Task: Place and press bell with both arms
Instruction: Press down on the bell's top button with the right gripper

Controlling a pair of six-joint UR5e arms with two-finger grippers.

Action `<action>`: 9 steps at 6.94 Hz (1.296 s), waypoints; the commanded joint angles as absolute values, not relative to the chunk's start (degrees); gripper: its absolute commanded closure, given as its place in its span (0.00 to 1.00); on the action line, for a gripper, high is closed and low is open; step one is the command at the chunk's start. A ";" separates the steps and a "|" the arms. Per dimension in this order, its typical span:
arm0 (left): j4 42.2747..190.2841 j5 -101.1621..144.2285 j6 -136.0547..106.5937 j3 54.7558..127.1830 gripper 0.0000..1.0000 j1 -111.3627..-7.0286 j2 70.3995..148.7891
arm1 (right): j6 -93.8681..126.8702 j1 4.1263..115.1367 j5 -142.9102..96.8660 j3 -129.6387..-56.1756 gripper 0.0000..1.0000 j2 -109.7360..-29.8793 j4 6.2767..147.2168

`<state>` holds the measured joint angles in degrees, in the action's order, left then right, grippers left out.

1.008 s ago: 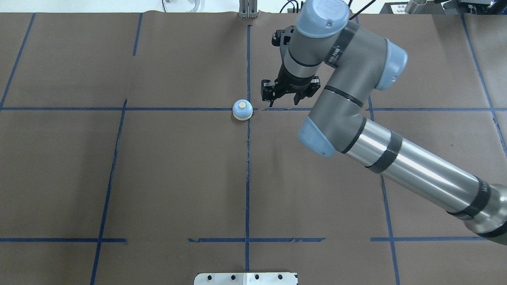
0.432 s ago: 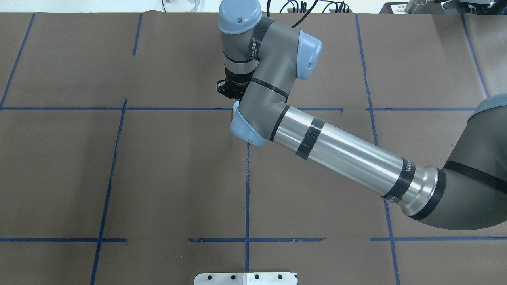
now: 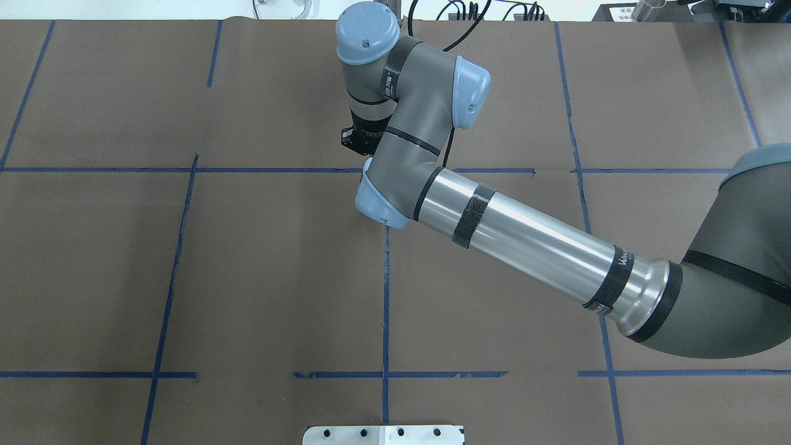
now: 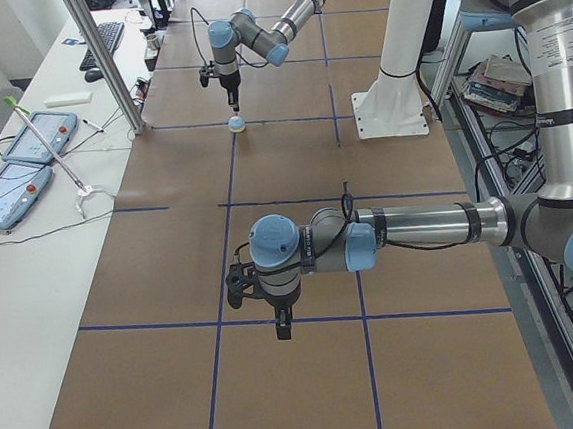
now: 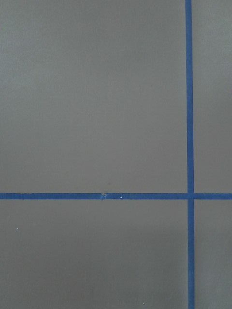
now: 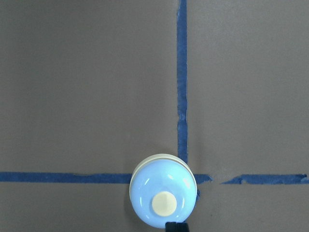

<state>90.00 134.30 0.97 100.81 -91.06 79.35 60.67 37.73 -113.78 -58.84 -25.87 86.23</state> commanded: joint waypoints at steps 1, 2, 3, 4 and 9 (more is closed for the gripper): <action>90.00 134.30 0.97 100.90 0.00 -91.05 79.37 | 60.91 37.62 -112.41 -57.66 1.00 -25.49 83.42; 90.00 134.30 0.97 100.90 0.00 -91.05 79.37 | 60.82 37.44 -112.41 -56.26 1.00 -25.49 81.84; 90.00 134.30 0.97 100.90 0.00 -91.05 79.37 | 60.99 37.44 -112.24 -55.90 1.00 -25.40 80.09; 90.00 134.30 0.97 100.90 0.00 -91.05 79.37 | 61.00 37.44 -111.71 -55.72 1.00 -25.40 79.98; 89.91 134.30 0.97 100.90 0.00 -91.05 79.37 | 60.91 36.21 -111.53 -54.32 1.00 -25.66 80.07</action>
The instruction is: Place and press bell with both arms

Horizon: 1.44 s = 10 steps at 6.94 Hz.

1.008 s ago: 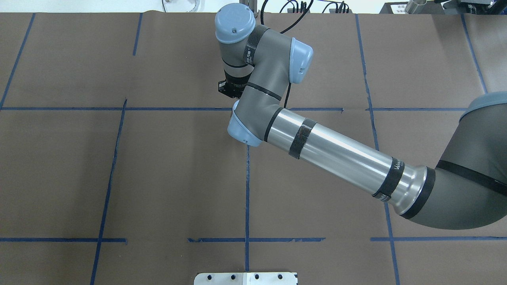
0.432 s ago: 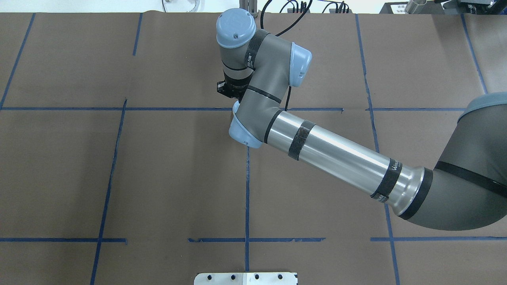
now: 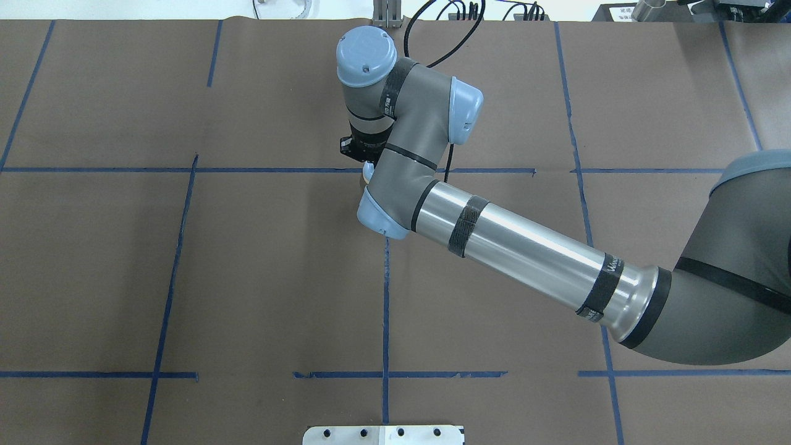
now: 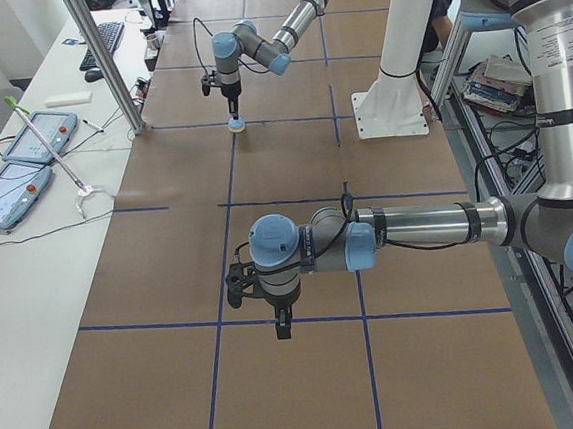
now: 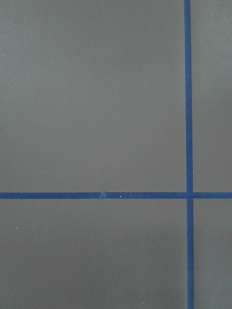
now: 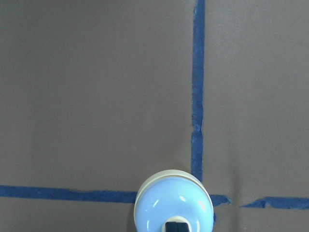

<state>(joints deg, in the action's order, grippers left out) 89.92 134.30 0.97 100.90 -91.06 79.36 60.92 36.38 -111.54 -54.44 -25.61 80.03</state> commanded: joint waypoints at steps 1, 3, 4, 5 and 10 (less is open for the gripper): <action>89.91 134.30 0.97 100.81 0.00 -91.05 79.37 | 61.00 36.21 -111.53 -54.49 1.00 -25.32 80.07; 89.91 134.30 0.88 100.81 0.00 -91.05 79.37 | 61.00 37.17 -112.23 -55.80 1.00 -23.83 80.24; 89.91 134.30 0.88 100.72 0.00 -91.05 79.37 | 60.91 38.31 -113.72 -56.07 0.96 -23.30 80.33; 89.91 134.30 1.05 100.29 0.00 -91.05 79.37 | 60.65 39.97 -116.95 -56.34 0.53 -23.38 80.51; 90.09 134.30 1.41 99.76 0.00 -90.97 79.37 | 41.55 50.51 -123.20 -73.93 0.00 -40.36 90.68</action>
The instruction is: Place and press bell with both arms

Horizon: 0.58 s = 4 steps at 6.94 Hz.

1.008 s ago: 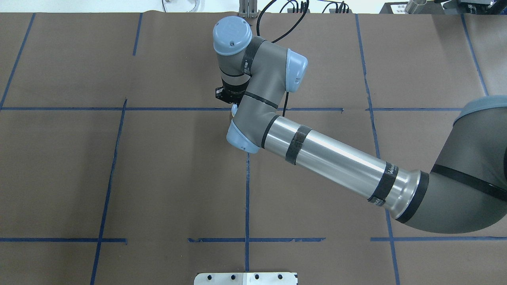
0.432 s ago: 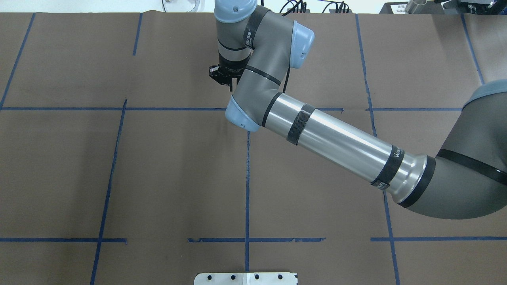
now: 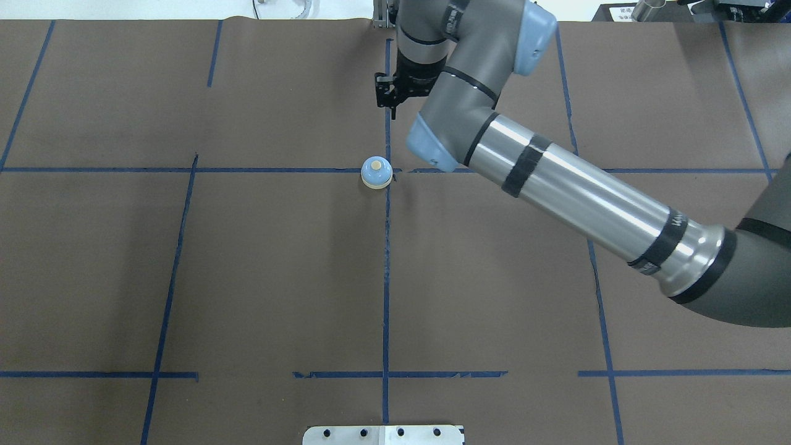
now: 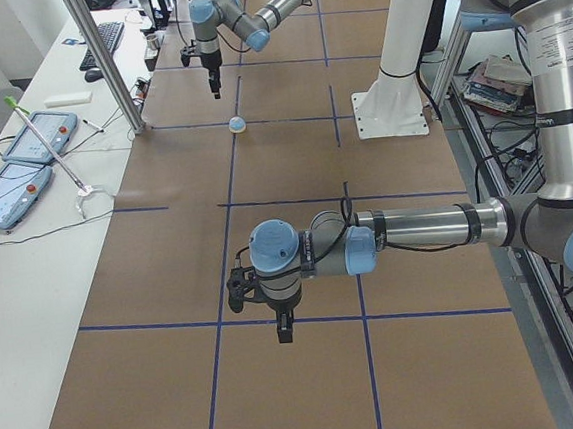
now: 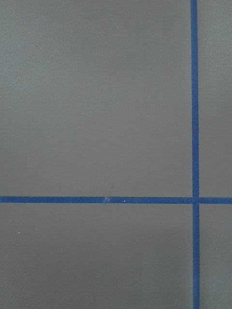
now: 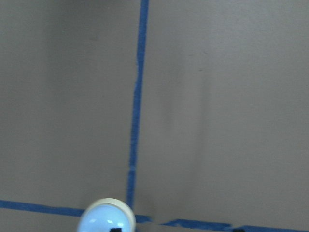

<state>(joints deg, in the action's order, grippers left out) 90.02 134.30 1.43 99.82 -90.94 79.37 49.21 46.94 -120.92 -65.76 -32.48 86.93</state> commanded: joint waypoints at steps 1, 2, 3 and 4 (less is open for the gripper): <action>90.96 134.21 1.32 99.58 0.00 -90.88 79.37 | 34.52 53.41 -123.74 -80.79 0.00 -47.39 94.18; 91.05 134.21 1.32 99.58 0.00 -90.88 79.28 | 23.49 57.44 -123.84 -87.65 0.00 -54.42 97.70; 91.14 134.21 1.41 99.75 0.00 -90.88 79.28 | 14.33 61.92 -124.01 -91.46 0.00 -60.84 98.60; 91.14 134.30 1.32 99.76 0.00 -90.88 79.28 | 4.84 66.66 -126.36 -93.84 0.00 -67.26 98.61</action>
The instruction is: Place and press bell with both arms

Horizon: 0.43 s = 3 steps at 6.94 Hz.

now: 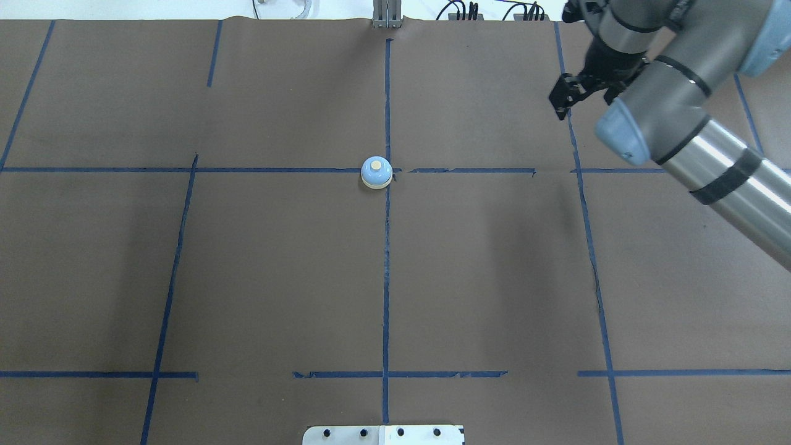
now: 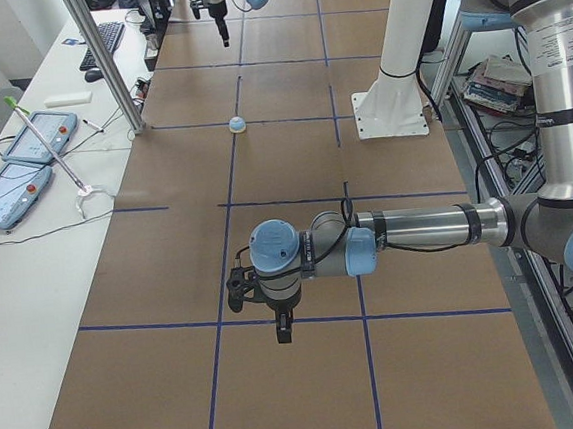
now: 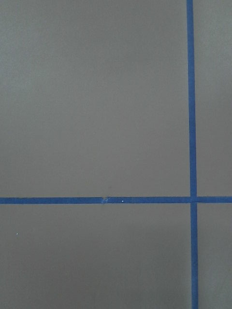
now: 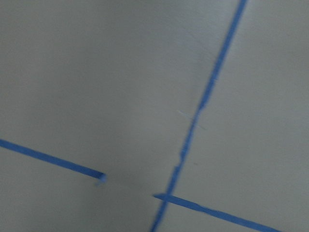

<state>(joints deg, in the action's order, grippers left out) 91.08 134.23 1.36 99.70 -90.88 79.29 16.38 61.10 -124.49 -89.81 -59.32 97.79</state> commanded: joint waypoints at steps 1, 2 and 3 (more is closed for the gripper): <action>90.97 134.38 1.23 99.67 0.00 -90.79 79.28 | -5.52 72.63 -129.78 -95.09 0.00 -73.41 98.61; 90.36 134.38 1.14 99.41 0.00 -90.79 79.28 | -14.06 77.47 -130.86 -95.18 0.00 -78.26 98.61; 90.96 134.73 1.32 99.40 0.00 -90.79 79.19 | -18.85 81.26 -130.70 -95.19 0.00 -81.96 98.53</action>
